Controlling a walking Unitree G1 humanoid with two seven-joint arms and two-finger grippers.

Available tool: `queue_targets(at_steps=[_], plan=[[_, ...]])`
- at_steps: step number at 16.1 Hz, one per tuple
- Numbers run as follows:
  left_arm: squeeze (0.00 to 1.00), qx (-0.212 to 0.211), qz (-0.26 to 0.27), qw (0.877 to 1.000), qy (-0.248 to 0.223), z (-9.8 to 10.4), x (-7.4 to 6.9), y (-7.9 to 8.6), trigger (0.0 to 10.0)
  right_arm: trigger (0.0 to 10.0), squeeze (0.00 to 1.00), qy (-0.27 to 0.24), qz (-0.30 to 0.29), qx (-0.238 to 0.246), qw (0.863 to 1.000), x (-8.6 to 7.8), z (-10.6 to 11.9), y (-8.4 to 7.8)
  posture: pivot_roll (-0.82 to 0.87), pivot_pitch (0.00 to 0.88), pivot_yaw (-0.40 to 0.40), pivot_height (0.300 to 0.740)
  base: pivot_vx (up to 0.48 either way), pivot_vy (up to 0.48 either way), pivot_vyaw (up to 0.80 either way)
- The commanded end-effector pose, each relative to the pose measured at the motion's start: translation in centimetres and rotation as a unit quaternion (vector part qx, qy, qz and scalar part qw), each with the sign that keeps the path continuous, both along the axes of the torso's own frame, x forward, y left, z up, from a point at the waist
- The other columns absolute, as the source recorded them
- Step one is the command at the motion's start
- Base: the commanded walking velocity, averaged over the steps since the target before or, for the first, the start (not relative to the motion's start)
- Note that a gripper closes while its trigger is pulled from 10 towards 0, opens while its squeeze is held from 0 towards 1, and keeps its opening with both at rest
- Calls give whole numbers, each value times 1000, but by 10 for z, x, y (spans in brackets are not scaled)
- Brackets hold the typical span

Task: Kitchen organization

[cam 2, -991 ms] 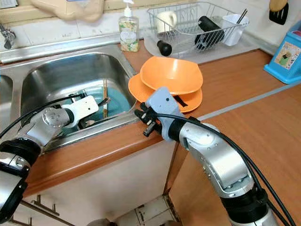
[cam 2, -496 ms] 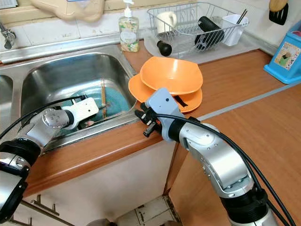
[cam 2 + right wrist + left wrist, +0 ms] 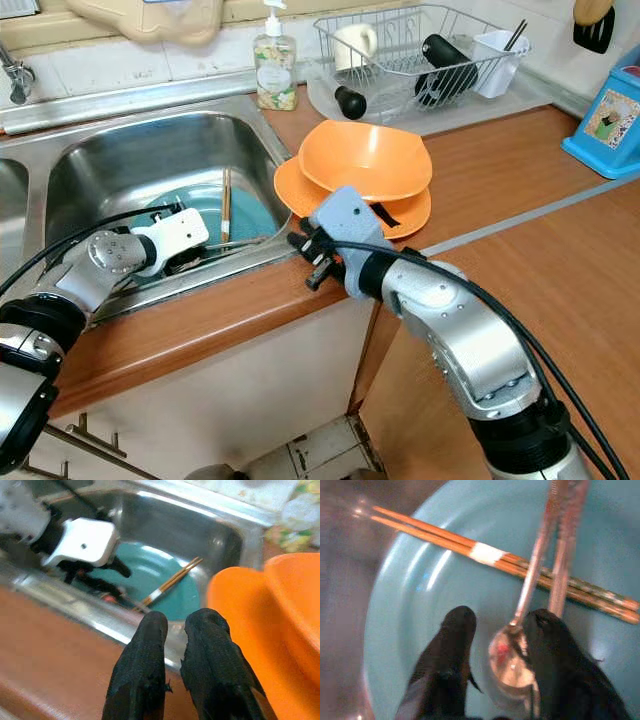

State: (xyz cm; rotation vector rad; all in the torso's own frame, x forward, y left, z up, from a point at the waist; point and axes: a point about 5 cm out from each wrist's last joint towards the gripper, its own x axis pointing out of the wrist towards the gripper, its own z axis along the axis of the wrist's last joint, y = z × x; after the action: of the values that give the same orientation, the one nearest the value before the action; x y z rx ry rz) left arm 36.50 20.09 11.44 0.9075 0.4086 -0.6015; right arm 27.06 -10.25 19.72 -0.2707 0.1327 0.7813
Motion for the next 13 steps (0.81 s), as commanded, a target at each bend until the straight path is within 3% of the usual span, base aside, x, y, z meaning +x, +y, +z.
queue_targets(at_steps=[1, 3, 5, 6, 9, 11, 13], plan=[[1000, -9, 5, 999, -33, 14, 5, 3, 10000, 10000, 0, -25, -8, 15, 1000, 3, 18, -5, -154, 0, 33, 740, 0, 0, 0], [1000, -63, 13, 995, -78, 31, 8, 3, 10000, 10000, 0, -41, -41, 41, 997, 12, 35, -18, -150, 0, 31, 740, 0, 0, 0], [1000, -135, 12, 984, -113, 45, 7, 0, 10000, 10000, 1000, -41, -76, 51, 995, 21, 43, -36, -142, 0, 24, 740, 0, 0, 0], [1000, -182, 3, 975, -125, 51, 5, -4, 10000, 10000, 1000, -39, -87, 49, 994, 25, 45, -42, -142, 0, 24, 740, 0, 0, 0], [1000, -266, -14, 954, -139, 63, -6, -8, 10000, 10000, 1000, -36, -117, 49, 991, 34, 47, -55, -120, 0, 13, 740, 0, 0, 0], [1000, -273, -31, 953, -128, 63, -14, -10, 10000, 10000, 1000, -28, -145, 58, 987, 42, 46, -63, -114, 0, 12, 740, 0, 0, 0], [1000, -299, -45, 946, -116, 61, -25, -14, 10000, 10000, 1000, -3, -213, 69, 975, 58, 41, -79, -127, 0, 24, 740, 0, 0, 0]])
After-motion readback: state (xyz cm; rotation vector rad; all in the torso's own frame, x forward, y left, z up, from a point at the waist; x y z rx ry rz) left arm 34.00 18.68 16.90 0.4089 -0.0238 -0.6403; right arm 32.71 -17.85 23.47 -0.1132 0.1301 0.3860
